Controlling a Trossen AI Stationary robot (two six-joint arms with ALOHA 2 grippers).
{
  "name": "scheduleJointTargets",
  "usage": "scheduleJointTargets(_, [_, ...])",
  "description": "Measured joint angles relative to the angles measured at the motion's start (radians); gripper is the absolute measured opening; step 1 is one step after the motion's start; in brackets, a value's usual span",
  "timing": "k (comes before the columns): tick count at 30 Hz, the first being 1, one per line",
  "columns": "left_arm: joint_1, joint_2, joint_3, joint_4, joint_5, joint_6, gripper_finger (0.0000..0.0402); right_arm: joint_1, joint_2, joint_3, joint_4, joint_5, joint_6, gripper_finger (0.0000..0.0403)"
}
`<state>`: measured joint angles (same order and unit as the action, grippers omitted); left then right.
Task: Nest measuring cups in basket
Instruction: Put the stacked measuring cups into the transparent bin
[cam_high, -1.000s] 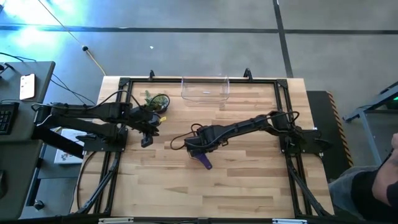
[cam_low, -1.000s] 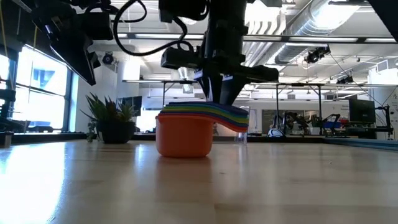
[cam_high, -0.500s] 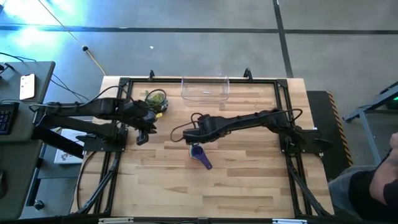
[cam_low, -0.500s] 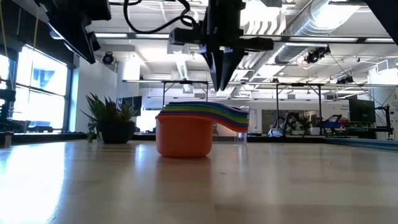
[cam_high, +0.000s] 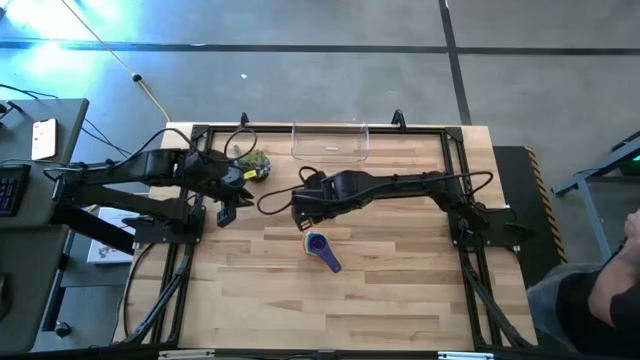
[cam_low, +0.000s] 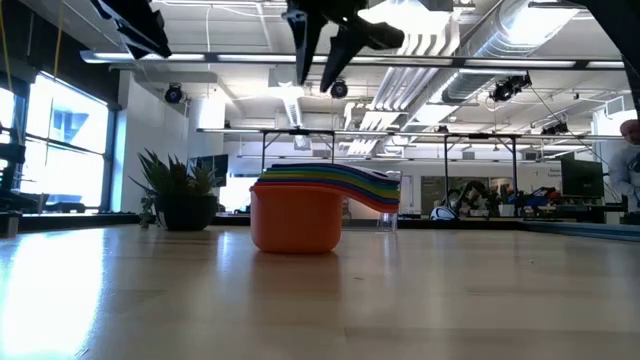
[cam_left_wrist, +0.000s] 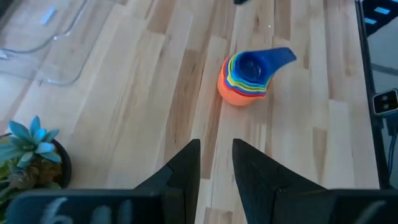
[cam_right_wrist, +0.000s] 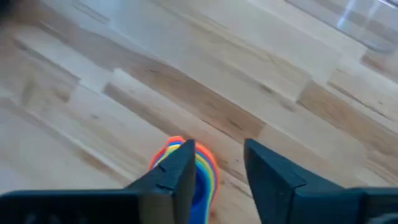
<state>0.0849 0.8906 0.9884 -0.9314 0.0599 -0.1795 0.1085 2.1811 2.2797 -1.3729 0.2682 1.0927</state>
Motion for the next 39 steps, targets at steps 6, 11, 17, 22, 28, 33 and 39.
scheduleJointTargets(6, [0.0, 0.0, 0.06, -0.056, -0.047, -0.002, 0.0085, 0.044, 0.0, 0.031, -0.022, -0.07, 0.006, 0.0175])
scheduleJointTargets(11, [0.0, -0.007, 0.096, -0.066, -0.078, -0.002, 0.0085, 0.092, 0.0, 0.03, -0.042, -0.08, 0.04, 0.0205])
scheduleJointTargets(17, [0.0, -0.006, 0.11, -0.066, -0.1, -0.002, 0.0085, 0.135, 0.003, 0.03, -0.045, -0.082, 0.105, 0.0235])
scheduleJointTargets(22, [0.0, -0.006, 0.11, -0.067, -0.102, -0.002, 0.0085, 0.164, 0.031, 0.03, -0.074, -0.091, 0.162, 0.0241])
scheduleJointTargets(28, [0.0, -0.005, 0.11, -0.067, -0.102, -0.002, 0.0085, 0.187, 0.09, 0.029, -0.083, -0.112, 0.167, 0.0241])
scheduleJointTargets(33, [0.0, -0.005, 0.109, -0.068, -0.102, -0.003, 0.0085, 0.191, 0.131, 0.029, -0.084, -0.137, 0.165, 0.0241])
scheduleJointTargets(39, [0.0, -0.005, 0.109, -0.068, -0.102, -0.012, 0.0085, 0.193, 0.164, 0.029, -0.084, -0.15, 0.165, 0.0241])
